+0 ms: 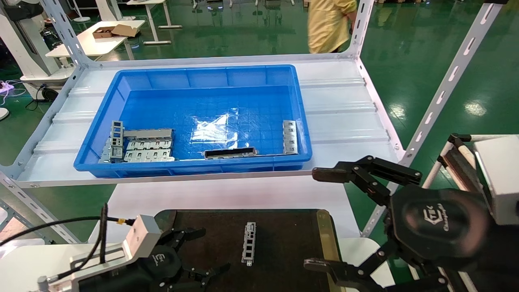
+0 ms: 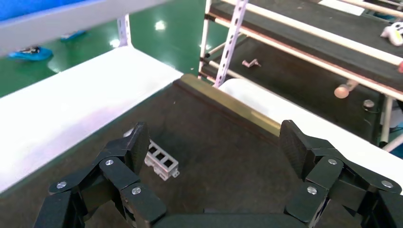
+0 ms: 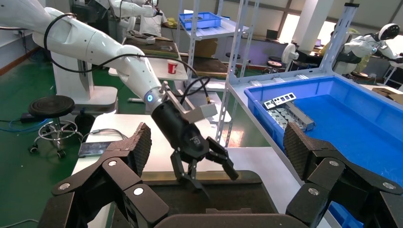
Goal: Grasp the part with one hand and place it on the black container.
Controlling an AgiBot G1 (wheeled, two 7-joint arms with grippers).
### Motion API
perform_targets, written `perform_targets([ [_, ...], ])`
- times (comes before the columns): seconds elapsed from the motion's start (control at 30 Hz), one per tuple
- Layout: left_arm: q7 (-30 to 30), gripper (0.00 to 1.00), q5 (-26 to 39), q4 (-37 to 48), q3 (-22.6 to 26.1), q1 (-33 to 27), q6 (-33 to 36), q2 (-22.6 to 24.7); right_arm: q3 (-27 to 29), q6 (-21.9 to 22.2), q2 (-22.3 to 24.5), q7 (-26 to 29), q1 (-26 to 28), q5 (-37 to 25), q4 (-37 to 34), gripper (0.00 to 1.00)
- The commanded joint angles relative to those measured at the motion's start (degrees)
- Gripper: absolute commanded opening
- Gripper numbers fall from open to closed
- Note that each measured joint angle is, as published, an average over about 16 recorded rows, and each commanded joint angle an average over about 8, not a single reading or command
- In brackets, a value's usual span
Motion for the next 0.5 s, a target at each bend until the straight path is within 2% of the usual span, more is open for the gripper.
perform_targets([
  [0.03,0.8,1.0,-0.6,-0.1,-0.6,-0.2,1.4,-0.4,0.0,0.0,0.0,0.0,0.0,0.0,0.0,1.0],
  [0.5,3.5,1.0,-3.7,-1.0,-3.9,-2.7,7.4,-2.7,0.0,0.0,0.0,0.0,0.0,0.0,0.0,1.0],
])
